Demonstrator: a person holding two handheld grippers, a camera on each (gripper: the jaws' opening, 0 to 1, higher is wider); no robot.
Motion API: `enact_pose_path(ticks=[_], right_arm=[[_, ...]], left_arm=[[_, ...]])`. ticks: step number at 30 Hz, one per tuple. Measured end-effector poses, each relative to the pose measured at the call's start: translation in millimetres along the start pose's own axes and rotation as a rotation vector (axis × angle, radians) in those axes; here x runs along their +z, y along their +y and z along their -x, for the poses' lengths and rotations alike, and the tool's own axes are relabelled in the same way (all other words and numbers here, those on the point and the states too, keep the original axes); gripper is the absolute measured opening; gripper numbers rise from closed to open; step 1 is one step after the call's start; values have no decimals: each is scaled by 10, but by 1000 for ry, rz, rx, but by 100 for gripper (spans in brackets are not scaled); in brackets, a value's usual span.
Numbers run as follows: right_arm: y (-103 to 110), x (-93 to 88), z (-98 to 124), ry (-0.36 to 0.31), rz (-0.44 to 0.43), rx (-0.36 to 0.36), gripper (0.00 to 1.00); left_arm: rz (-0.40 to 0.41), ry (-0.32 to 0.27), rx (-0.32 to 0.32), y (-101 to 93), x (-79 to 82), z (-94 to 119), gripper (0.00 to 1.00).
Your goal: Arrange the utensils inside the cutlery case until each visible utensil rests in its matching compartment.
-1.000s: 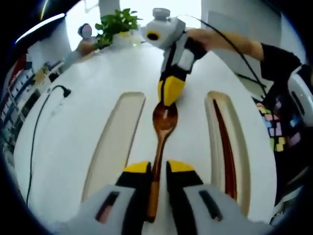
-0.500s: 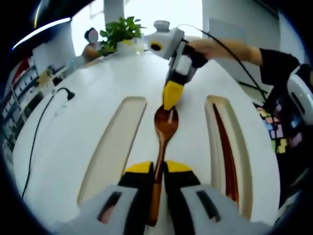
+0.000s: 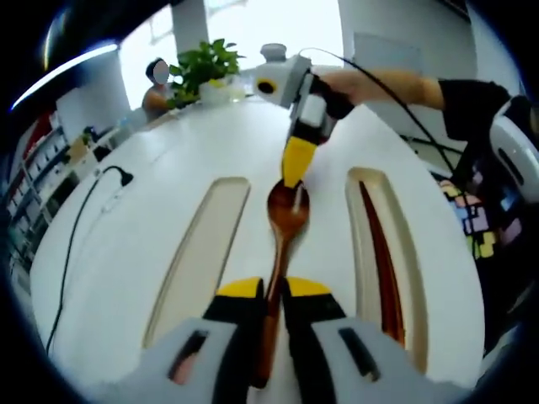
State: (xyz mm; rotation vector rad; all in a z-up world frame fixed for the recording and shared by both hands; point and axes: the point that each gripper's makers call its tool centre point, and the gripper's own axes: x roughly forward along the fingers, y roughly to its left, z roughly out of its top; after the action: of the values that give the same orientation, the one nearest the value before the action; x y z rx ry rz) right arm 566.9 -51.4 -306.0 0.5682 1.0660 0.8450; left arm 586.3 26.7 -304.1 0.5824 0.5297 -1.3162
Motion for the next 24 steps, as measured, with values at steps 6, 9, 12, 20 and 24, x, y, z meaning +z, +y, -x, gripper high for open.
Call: enact_pose_path(ticks=[6,9,12,20,24], right_arm=[[125,4,84,-3,-4,43,1],[213,-8,111,-6,-37,104,2],[223,31,134,-3,-28,110,2],[350,-42,236,10,-19,126,2],[387,-143,261,19,-25,122,2]], left_arm=[[-14,-22,23,-84,105,118,10],[-41,-2,46,-126,129,184,10],[-108,27,73,-200,160,239,10],[-86,16,88,-381,220,326,10],[-116,9,82,-477,230,346,10]])
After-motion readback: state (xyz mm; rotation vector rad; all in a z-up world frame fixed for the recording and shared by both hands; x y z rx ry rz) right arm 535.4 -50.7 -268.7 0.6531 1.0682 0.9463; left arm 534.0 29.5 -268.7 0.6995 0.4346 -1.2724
